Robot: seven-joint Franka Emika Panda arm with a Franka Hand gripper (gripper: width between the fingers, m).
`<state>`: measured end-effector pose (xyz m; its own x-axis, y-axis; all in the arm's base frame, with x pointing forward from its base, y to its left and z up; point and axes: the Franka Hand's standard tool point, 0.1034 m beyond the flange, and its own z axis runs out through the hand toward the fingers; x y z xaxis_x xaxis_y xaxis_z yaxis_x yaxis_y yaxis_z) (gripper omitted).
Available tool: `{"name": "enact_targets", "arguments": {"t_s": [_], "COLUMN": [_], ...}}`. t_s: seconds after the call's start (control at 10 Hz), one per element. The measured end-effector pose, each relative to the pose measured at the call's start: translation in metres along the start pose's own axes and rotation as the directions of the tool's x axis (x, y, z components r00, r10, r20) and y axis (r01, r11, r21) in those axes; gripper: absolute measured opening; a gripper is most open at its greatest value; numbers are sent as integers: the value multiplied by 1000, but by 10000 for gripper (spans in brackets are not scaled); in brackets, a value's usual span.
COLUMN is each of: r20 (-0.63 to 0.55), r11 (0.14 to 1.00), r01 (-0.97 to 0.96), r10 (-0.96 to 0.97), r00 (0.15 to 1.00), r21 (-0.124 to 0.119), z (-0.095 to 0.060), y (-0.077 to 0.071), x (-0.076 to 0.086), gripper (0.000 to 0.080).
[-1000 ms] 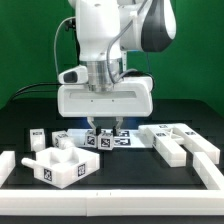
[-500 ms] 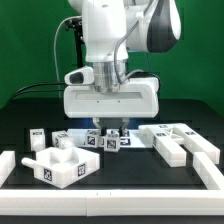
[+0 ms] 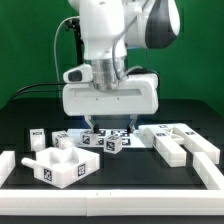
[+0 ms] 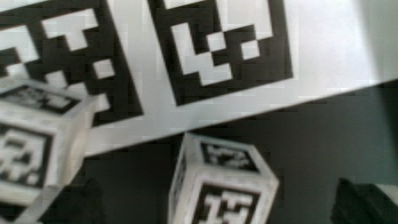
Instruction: Assemble chair
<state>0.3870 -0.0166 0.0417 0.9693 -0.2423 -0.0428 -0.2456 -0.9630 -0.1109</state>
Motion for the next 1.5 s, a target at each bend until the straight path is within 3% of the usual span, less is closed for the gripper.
{"name": "enact_targets", "arguments": {"t_s": [0.2, 0.3, 0.7, 0.8, 0.9, 1.0, 1.1, 1.2, 1.5], "r20": [35, 25, 31, 41, 38, 28, 30, 30, 38], "r11": [996, 988, 985, 965, 940, 910, 896, 895, 883], "r01": [87, 152, 169, 259, 340, 413, 443, 446, 469], "r10": [-89, -152, -169, -260, -341, -414, -444, -446, -470], "r00": [995, 988, 985, 965, 939, 910, 896, 894, 882], "r21": [34, 26, 24, 31, 32, 26, 24, 20, 26], "z": [-29, -36, -32, -36, -43, -46, -47, -47, -44], "y": [4, 4, 8, 18, 24, 24, 20, 10, 16], "x": [18, 30, 29, 42, 66, 84, 90, 85, 87], "gripper": [648, 649, 649, 649, 649, 649, 649, 649, 649]}}
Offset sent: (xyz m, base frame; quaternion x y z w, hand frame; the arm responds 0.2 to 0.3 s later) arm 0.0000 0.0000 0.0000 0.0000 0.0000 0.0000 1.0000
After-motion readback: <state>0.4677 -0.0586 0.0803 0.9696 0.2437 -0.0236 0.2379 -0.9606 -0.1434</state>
